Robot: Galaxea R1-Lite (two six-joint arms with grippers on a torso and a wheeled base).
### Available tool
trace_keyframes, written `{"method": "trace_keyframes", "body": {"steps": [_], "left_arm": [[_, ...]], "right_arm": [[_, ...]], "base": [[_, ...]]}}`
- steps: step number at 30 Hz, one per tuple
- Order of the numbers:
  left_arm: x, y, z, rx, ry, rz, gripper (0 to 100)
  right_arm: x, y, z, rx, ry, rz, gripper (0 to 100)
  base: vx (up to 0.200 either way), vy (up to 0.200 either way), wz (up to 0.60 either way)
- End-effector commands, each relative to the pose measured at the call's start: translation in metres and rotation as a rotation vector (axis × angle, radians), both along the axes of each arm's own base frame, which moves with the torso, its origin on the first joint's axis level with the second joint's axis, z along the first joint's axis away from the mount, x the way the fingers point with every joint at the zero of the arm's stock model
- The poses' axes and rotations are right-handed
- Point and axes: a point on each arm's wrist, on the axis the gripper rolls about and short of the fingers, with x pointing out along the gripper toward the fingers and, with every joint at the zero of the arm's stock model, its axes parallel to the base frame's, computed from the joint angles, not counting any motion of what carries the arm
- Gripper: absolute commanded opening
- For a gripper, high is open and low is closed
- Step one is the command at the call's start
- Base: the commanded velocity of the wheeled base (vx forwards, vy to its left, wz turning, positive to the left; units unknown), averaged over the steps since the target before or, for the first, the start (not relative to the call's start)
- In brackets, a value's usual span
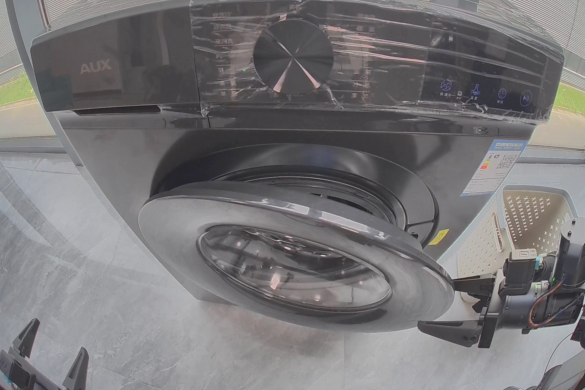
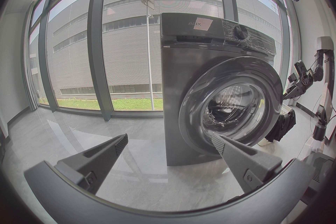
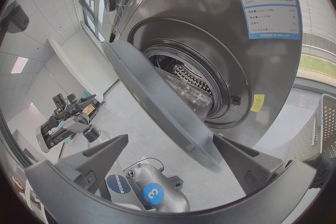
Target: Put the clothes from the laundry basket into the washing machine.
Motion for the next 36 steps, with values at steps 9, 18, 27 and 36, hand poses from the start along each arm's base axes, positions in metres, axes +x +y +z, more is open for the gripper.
{"method": "trace_keyframes", "body": {"steps": [9, 18, 27, 36], "left_arm": [[0.0, 0.0, -0.005, 0.0, -0.001, 0.0, 100], [0.0, 0.0, -0.005, 0.0, -0.001, 0.0, 100], [0.0, 0.0, -0.005, 0.0, -0.001, 0.0, 100], [0.0, 0.0, -0.005, 0.0, -0.001, 0.0, 100]], "right_arm": [[0.01, 0.0, 0.001, 0.006, -0.013, -0.031, 100], [0.015, 0.003, -0.007, -0.005, 0.001, -0.033, 100], [-0.001, -0.002, -0.019, -0.032, 0.041, -0.004, 100], [-0.002, -0.003, -0.017, -0.027, 0.032, -0.004, 100]], "base": [[0.0, 0.089, 0.0], [0.0, 0.111, 0.0], [0.0, 0.0, 0.0], [-0.022, 0.0, 0.0]]}}
